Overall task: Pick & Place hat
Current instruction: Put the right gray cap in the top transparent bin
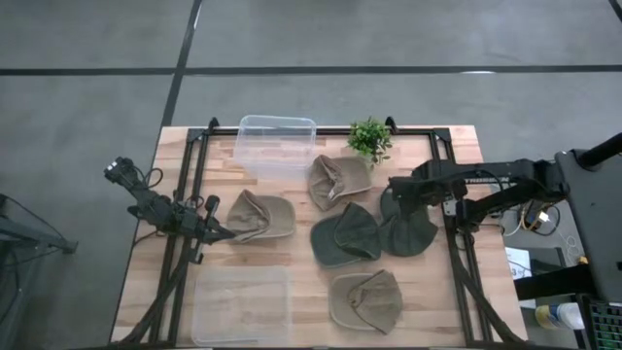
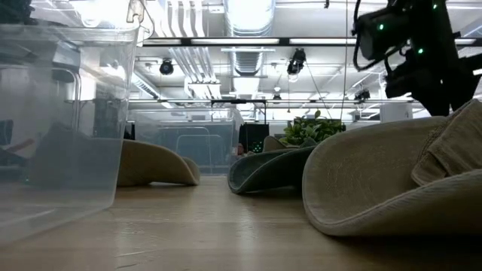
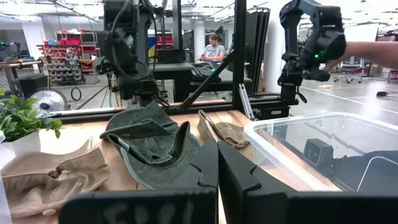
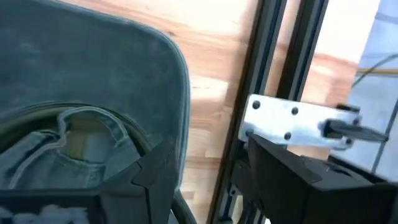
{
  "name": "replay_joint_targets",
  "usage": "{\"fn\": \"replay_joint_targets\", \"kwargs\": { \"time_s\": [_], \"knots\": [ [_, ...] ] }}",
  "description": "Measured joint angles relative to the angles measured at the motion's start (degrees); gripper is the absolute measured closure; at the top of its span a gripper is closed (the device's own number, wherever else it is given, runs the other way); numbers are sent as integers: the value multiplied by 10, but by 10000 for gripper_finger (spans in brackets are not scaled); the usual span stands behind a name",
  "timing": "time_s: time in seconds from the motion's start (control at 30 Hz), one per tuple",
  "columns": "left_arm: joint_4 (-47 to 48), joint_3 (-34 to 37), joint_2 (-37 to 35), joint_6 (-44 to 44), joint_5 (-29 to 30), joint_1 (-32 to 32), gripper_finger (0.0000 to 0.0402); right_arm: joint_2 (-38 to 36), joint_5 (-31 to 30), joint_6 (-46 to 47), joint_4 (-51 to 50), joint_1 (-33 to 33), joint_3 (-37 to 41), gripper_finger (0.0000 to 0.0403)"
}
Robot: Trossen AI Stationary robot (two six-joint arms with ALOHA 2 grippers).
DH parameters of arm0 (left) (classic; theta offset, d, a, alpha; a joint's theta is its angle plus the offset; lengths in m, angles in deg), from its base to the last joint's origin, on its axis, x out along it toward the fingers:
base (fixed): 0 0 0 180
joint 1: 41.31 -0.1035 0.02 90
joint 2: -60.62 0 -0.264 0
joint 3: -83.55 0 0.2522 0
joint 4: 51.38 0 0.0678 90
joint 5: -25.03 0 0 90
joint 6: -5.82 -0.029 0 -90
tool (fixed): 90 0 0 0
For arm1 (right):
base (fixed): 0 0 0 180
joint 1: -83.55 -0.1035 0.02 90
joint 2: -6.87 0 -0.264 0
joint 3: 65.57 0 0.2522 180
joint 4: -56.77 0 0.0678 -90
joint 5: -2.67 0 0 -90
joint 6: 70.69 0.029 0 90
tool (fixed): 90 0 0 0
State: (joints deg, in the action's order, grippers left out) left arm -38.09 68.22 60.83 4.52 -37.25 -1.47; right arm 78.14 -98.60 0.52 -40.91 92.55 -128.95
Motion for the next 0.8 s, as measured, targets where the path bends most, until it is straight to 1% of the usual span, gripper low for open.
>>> {"fn": "replay_joint_targets", "kwargs": {
  "time_s": [0.23, 0.3, 0.6, 0.7, 0.8],
  "knots": [
    [0, 0, 0, 0, 0, 0, 401, 0, 26, -68, 105, 53, 51, 211],
    [0, 0, 0, 0, 0, 0, 401, 1, 37, -78, 117, 67, 62, 211],
    [0, 0, 0, 0, 0, 0, 401, 2, 52, -106, 131, 107, 100, 211],
    [0, 0, 0, 0, 0, 0, 401, 2, 59, -116, 154, 108, 100, 211],
    [0, 0, 0, 0, 0, 0, 401, 1, 85, -126, 194, 108, 104, 214]
  ]
}}
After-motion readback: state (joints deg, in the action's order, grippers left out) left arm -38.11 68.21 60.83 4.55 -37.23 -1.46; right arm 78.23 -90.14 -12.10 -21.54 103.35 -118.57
